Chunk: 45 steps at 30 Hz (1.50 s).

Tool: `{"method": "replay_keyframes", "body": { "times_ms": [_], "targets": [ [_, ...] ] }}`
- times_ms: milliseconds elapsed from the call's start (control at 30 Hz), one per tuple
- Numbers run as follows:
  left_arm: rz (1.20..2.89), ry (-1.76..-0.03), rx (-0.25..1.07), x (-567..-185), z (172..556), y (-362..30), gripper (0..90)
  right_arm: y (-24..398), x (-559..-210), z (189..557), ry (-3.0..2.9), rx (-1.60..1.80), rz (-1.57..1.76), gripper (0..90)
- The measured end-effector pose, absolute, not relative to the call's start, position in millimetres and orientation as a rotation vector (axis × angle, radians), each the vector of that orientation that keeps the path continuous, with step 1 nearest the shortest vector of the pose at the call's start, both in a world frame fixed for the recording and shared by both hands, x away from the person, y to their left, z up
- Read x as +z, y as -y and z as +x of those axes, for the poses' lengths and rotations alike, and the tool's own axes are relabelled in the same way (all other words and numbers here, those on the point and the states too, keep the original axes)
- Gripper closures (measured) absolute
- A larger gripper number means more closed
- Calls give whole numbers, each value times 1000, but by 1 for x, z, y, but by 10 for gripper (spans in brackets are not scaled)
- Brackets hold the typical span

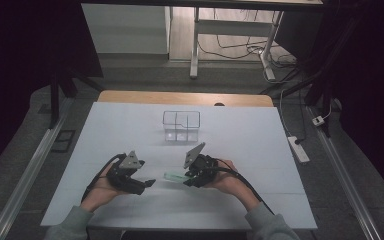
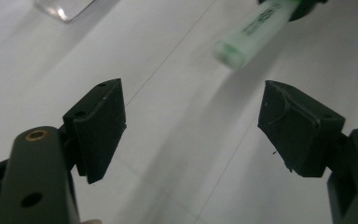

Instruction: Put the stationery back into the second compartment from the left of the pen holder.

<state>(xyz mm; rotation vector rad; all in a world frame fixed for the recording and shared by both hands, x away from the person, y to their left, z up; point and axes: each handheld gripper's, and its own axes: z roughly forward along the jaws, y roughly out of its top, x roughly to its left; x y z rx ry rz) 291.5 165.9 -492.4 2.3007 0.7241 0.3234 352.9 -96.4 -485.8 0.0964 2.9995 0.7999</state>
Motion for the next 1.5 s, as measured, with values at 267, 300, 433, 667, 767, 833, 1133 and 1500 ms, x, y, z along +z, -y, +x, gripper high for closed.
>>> {"method": "replay_keyframes", "body": {
  "times_ms": [267,300,433,667,767,833,1133,1500],
  "targets": [
    [2378,-623,329,-489,295,-143,235,94,-486,352,-3008,792,75,666],
    [2388,-613,326,-488,296,-141,237,93,-486,352,-3010,797,72,666],
    [2428,-569,301,-487,300,-130,247,92,-486,352,-3006,779,55,666],
    [2509,-500,272,-490,308,-109,265,90,-485,350,-3022,749,33,666],
    [2531,-470,266,-491,310,-101,287,90,-487,350,-3024,763,28,666],
    [2553,-446,267,-492,311,-97,304,89,-488,349,-3026,761,17,666],
    [2601,-371,258,-498,310,-89,466,88,-488,349,-3034,754,-1,666],
    [2668,-255,275,-502,306,-84,618,90,-485,349,-3055,797,-34,656]
  ]
}}
